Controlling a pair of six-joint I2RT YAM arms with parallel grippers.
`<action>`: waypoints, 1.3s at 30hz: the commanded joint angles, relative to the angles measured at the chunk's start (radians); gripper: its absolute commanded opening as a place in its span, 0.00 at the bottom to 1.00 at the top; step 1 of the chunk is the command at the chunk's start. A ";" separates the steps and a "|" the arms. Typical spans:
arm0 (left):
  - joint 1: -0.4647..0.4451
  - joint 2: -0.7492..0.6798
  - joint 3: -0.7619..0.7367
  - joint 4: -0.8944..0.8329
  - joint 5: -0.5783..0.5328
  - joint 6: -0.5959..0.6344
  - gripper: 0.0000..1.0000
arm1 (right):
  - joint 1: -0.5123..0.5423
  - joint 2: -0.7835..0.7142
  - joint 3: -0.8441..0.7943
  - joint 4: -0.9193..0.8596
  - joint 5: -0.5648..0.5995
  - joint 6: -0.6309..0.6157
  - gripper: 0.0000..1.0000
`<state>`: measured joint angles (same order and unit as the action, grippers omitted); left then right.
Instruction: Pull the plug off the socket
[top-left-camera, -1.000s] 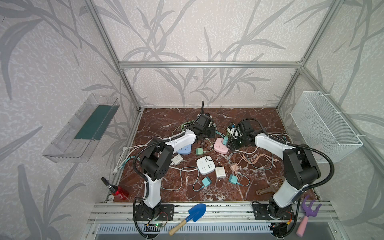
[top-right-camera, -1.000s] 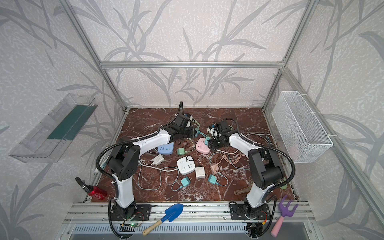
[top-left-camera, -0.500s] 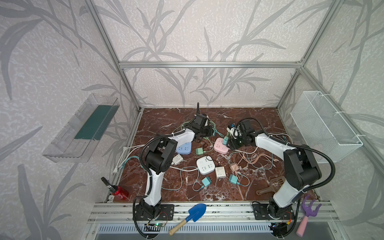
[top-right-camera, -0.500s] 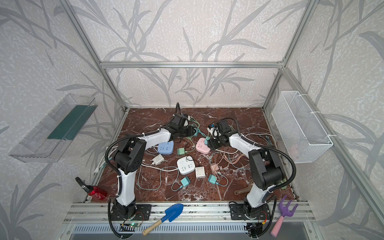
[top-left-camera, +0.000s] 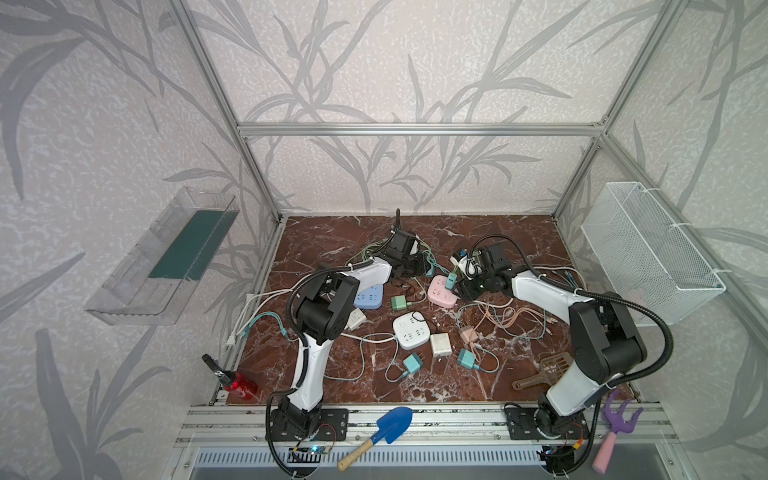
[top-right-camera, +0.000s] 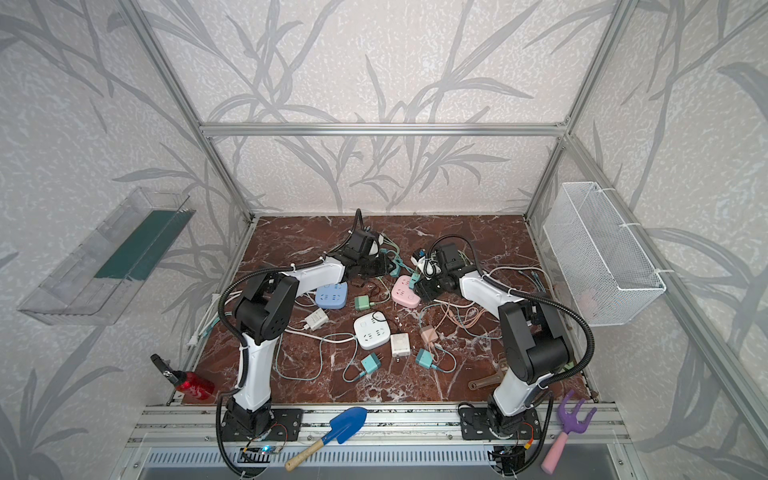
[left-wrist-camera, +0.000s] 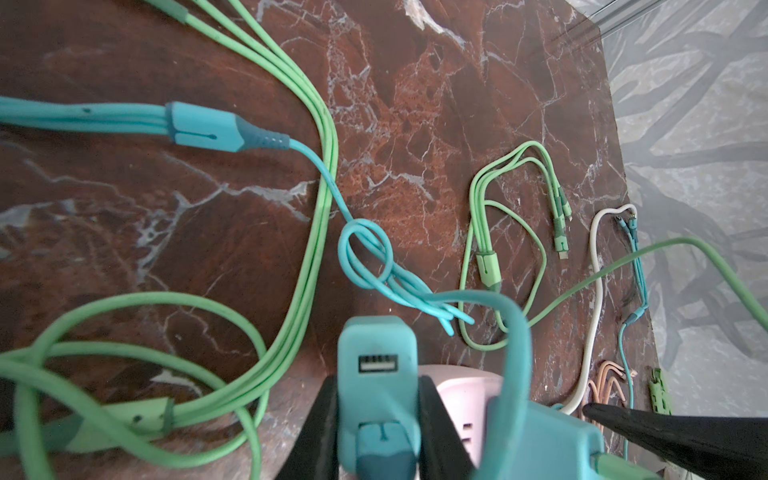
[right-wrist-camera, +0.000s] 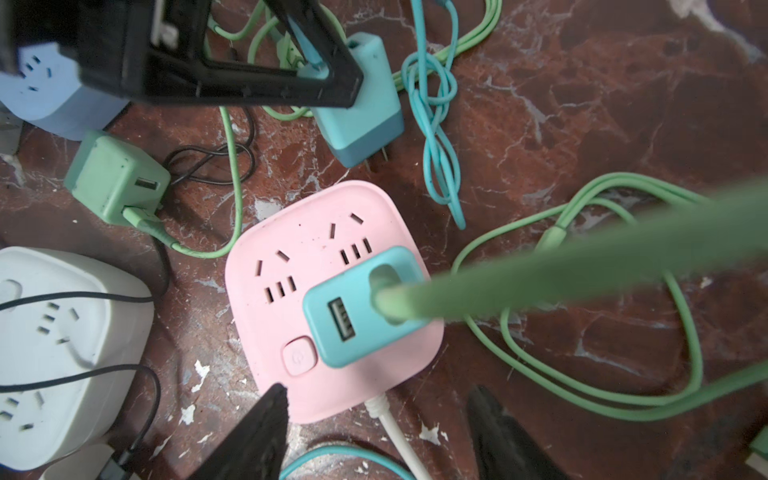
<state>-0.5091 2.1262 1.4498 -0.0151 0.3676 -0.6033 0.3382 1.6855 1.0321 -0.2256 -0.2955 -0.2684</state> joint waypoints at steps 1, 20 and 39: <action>0.010 -0.005 -0.020 -0.024 0.012 -0.006 0.27 | -0.005 0.000 0.036 0.015 0.009 -0.078 0.69; 0.021 -0.092 0.009 -0.178 -0.083 0.047 0.64 | -0.005 0.120 0.170 -0.122 -0.060 -0.248 0.69; 0.027 -0.188 0.118 -0.430 -0.285 0.200 0.67 | -0.004 0.153 0.197 -0.126 -0.070 -0.270 0.62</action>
<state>-0.4866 1.9896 1.5383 -0.3992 0.1181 -0.4374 0.3382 1.8248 1.2018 -0.3302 -0.3443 -0.5266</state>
